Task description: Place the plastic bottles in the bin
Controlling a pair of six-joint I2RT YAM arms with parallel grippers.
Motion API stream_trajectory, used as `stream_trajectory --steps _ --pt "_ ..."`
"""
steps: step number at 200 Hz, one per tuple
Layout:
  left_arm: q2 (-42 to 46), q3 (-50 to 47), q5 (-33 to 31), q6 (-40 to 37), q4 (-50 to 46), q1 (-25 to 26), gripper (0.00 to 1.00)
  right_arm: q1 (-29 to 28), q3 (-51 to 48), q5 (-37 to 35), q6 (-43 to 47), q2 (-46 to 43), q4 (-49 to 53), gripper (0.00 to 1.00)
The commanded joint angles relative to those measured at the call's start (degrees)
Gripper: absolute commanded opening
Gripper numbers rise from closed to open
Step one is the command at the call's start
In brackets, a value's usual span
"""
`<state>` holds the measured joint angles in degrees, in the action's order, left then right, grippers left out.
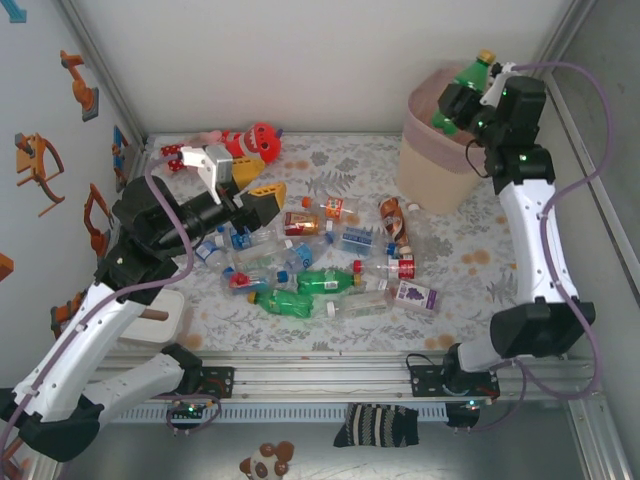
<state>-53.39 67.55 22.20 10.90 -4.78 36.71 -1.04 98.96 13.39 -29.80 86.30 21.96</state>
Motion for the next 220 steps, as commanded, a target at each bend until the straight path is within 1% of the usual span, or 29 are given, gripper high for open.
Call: stream_trajectory --steps 1,15,37,84,138,220 --pt "0.1 -1.3 -0.2 1.5 1.8 0.0 0.72 2.0 6.8 -2.4 -2.5 5.4 4.4 0.37" --pt "0.0 -1.6 -0.1 1.8 1.8 0.1 0.72 2.6 10.3 -4.1 -0.9 9.0 7.5 0.36" --pt "0.1 -1.9 -0.5 2.0 1.4 0.1 0.72 3.1 13.1 -6.0 1.2 12.6 10.7 0.36" --pt "-0.1 -2.5 -1.1 1.6 0.3 0.0 0.73 5.7 17.7 -7.0 5.5 17.9 18.9 0.36" --pt "-1.0 -2.5 -1.7 1.2 0.4 0.1 0.73 9.4 18.4 -8.1 9.7 19.3 25.0 0.36" --pt "-3.0 0.1 -1.1 -0.3 -0.7 0.0 0.74 11.1 20.1 -18.1 16.9 17.2 30.4 0.37"
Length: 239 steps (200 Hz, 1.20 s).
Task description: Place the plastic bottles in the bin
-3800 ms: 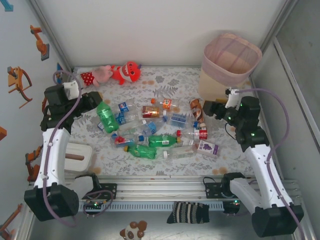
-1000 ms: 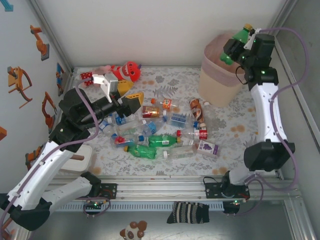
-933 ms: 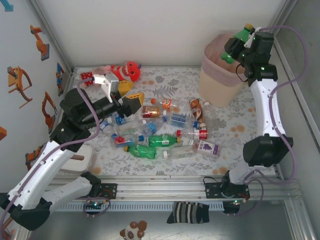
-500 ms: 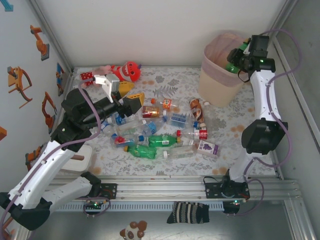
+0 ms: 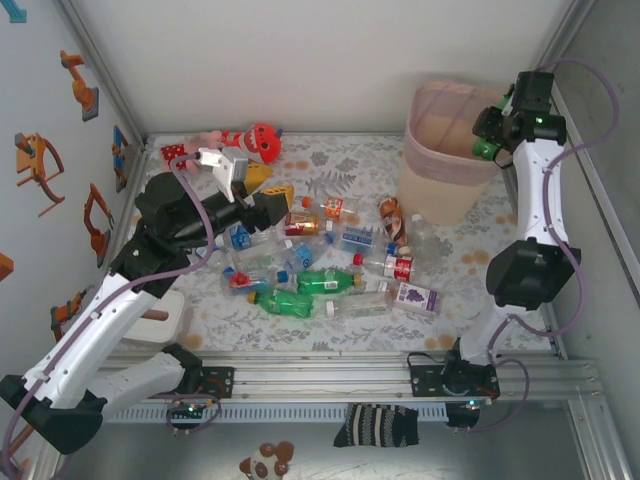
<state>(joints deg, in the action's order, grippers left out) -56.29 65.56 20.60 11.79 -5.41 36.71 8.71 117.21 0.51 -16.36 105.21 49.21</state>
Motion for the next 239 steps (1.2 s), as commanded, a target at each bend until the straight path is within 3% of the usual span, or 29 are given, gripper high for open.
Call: stream_trajectory --steps 1,30,71,90,159,239 --pt "-0.2 2.1 0.4 -1.2 0.0 0.0 0.74 1.4 1.9 -5.4 3.5 -1.8 3.2 0.37" --pt "-0.1 1.9 0.2 -1.2 -0.4 0.0 0.74 1.6 3.1 -4.8 4.5 -1.4 4.1 0.37" --pt "0.4 0.8 -1.9 -0.9 -0.7 0.0 0.74 1.3 4.5 15.6 5.4 0.7 1.6 0.37" --pt "0.2 0.8 -2.6 -0.8 -1.7 0.0 0.73 0.2 6.5 20.6 5.2 3.0 2.3 0.37" --pt "1.3 -0.8 -4.3 0.1 -2.7 -0.1 0.73 -6.7 16.5 21.4 10.1 13.9 9.8 0.38" --pt "0.2 -2.2 -5.7 0.9 -3.2 -0.1 0.73 -8.4 17.8 18.5 14.5 23.3 14.6 0.39"
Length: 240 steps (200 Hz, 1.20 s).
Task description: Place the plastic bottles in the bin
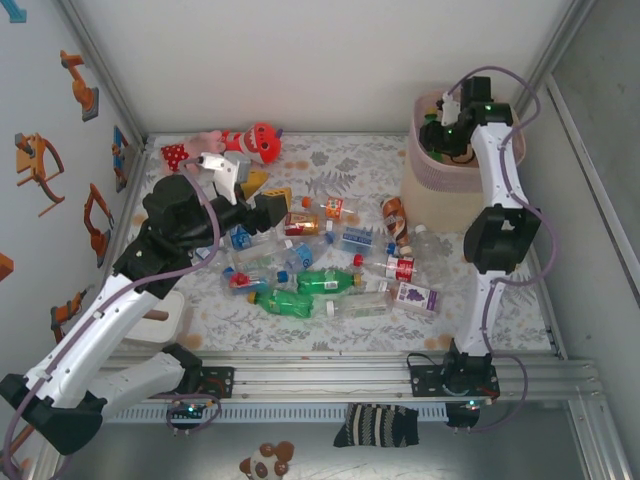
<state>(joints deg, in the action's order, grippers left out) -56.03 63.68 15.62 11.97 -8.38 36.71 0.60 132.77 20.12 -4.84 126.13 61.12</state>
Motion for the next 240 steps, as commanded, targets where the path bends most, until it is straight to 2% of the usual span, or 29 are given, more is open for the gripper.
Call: stream_trajectory --steps 1,49,80,100,118,157,240 --pt "-0.1 -0.3 -0.8 0.7 -0.2 -0.1 0.73 -0.3 2.2 -1.2 3.0 2.4 2.7 0.39" --pt "-1.0 -0.5 -3.1 1.3 -1.6 -0.2 0.73 -0.9 1.1 -4.4 4.8 7.9 3.9 0.4" --pt "-1.9 -0.2 -4.4 1.8 -3.1 -0.3 0.73 -1.3 0.9 -4.0 5.5 11.1 4.2 0.43" --pt "-2.1 0.0 -4.5 2.4 -4.0 -0.4 0.73 -1.3 1.5 -3.6 5.6 12.8 4.7 0.46" --pt "-2.1 -0.1 -4.6 3.0 -4.5 -0.4 0.73 -1.4 1.4 -3.8 5.3 13.2 4.8 0.55" --pt "-2.0 -0.2 -6.4 4.5 -6.9 -0.6 0.73 -1.8 0.9 -3.7 5.0 11.2 4.6 0.69" --pt "-0.8 -1.2 -9.3 8.2 -11.5 -1.7 0.73 -1.8 -1.9 -6.6 3.4 0.7 4.5 0.7"
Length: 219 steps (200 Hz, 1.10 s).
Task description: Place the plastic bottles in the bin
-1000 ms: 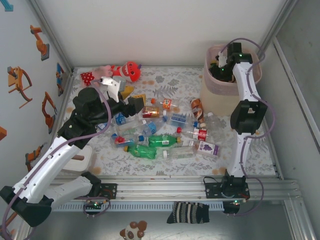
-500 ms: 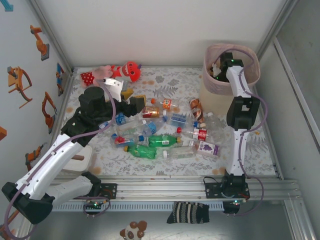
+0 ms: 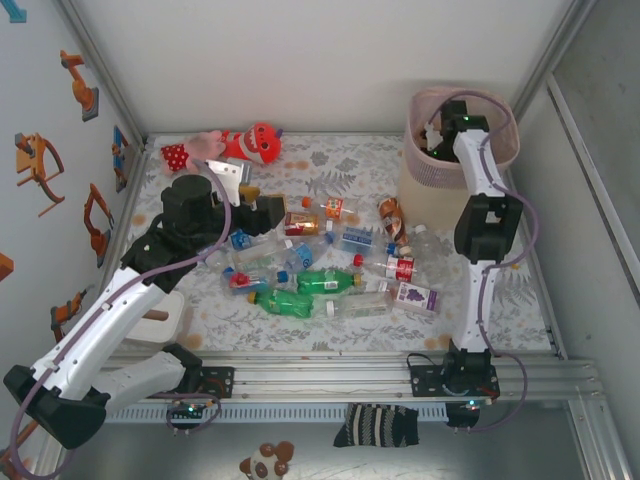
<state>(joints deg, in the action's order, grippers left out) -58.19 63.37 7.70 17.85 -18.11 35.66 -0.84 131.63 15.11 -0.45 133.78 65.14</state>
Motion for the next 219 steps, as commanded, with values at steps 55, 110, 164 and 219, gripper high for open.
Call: stream_trajectory --steps 55,110,164,219 --pt "2.0 -3.0 -6.1 7.6 -6.0 -2.9 0.69 -0.4 -3.3 -6.3 -1.6 -17.4 0.9 0.7" --pt "-0.8 -5.1 -7.9 13.2 -10.5 -6.3 0.69 -0.6 -6.7 -9.5 -2.8 -27.9 0.4 0.69" --pt "-3.5 -8.8 -12.2 21.7 -15.1 -9.7 0.73 -3.8 -15.0 -10.7 -3.9 -39.5 -1.3 0.69" --pt "-3.6 -15.2 -7.3 26.0 -16.4 -18.7 0.66 -6.6 -25.0 -10.3 -5.6 -49.3 -2.7 0.69"
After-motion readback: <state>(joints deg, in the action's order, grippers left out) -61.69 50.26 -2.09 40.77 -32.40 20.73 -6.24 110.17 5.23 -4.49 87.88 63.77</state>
